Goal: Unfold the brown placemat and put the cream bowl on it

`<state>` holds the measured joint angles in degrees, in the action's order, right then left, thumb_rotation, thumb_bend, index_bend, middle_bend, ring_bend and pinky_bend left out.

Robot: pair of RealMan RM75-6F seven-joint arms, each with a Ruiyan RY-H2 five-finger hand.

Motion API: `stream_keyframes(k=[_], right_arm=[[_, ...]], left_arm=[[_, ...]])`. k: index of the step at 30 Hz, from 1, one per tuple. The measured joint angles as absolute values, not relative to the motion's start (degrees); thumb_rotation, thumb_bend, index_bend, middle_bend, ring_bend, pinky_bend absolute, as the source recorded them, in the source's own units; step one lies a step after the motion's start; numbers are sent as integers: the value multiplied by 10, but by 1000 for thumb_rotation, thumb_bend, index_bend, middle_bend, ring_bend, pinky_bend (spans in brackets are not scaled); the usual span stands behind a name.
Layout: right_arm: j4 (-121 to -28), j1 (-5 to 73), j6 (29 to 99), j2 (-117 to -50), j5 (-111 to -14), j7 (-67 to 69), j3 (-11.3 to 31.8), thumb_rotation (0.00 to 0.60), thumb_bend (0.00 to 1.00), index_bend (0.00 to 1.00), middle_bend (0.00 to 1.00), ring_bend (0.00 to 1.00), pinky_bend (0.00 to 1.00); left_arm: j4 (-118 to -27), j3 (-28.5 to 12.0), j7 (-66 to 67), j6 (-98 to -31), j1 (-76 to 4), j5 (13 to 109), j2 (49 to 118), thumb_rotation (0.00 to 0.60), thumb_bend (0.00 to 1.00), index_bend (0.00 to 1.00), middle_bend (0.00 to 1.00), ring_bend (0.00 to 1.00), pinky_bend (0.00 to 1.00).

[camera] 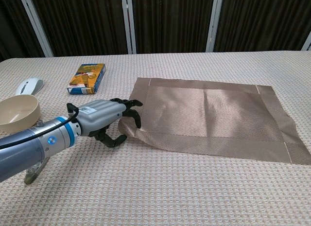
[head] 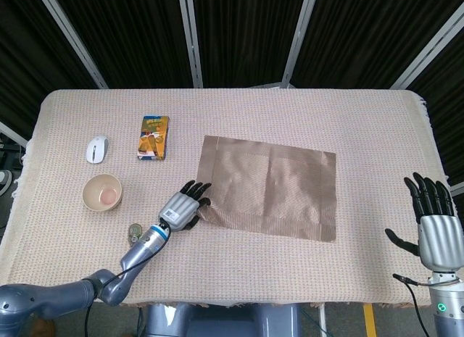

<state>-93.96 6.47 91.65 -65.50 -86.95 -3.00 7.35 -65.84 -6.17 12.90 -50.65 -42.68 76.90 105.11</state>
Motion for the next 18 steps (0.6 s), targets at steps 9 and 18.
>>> stream_keyframes(k=[9,18], right_arm=[[-937,63,918,-656,-875,-27,74,600,0,0,0,0,0],[-938,62,918,-659,-879,-32,74,600,0,0,0,0,0]], left_arm=[[-652,-55,112,-518,-427,785,1057,600,494,625,0,0,0],[-687,-36,93,-539,-422,820,1035,600,506,660,0,0,0]])
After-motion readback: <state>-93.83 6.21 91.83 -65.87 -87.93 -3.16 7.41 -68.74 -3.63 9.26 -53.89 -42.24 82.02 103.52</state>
